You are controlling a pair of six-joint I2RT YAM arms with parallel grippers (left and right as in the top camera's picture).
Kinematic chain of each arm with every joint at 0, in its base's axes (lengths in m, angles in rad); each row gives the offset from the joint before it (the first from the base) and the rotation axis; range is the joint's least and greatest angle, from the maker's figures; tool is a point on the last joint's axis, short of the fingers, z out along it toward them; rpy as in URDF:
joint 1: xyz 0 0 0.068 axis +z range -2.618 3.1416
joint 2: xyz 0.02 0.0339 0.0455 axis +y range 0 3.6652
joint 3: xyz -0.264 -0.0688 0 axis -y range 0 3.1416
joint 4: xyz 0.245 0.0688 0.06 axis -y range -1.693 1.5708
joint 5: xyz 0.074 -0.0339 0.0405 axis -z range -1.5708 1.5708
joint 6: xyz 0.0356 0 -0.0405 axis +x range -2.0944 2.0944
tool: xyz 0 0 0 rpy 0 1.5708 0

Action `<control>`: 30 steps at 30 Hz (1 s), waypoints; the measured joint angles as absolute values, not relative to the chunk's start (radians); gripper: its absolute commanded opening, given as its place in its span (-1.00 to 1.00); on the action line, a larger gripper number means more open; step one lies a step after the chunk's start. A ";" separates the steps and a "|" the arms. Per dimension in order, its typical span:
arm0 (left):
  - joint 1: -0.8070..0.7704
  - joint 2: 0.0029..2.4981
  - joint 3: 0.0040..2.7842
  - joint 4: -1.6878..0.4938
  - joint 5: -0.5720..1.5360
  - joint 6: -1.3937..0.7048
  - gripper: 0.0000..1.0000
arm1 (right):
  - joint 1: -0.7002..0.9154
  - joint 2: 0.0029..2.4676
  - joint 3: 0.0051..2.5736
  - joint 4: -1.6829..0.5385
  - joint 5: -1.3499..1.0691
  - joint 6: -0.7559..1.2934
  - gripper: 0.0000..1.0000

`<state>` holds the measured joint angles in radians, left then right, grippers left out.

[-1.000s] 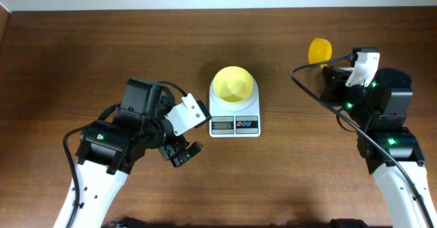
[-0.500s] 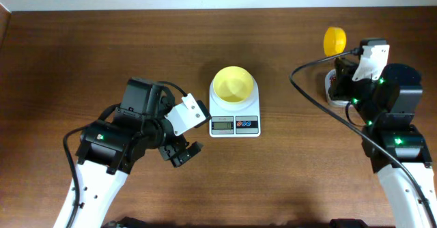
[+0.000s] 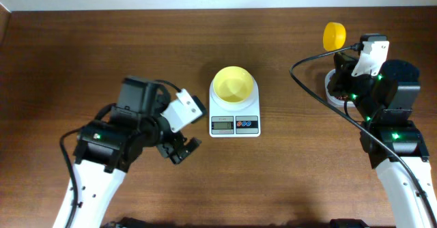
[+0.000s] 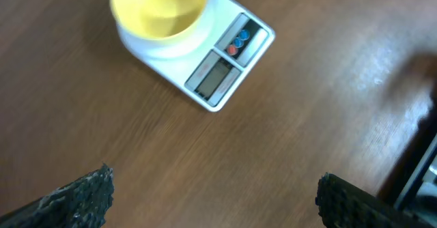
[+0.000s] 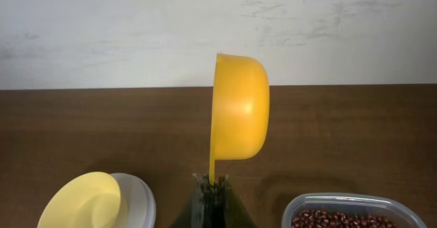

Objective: Scoop item into bowl and weigh 50g on scale
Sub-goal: 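Lower the scoop into the red bean tub with the right gripper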

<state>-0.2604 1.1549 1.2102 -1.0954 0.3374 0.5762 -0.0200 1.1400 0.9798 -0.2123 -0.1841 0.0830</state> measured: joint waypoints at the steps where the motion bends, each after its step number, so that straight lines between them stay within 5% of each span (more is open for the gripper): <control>1: -0.239 1.155 1.210 -1.095 0.342 0.561 0.97 | -0.020 1.140 0.980 -0.212 -0.184 0.083 -0.92; 11: -0.182 1.155 1.210 -1.119 0.494 0.612 0.97 | -0.020 1.140 0.980 -0.213 -0.184 0.083 -0.92; 30: -0.182 1.155 1.210 -1.118 0.341 0.641 0.97 | -0.020 1.140 0.980 -0.250 -0.184 0.083 -0.92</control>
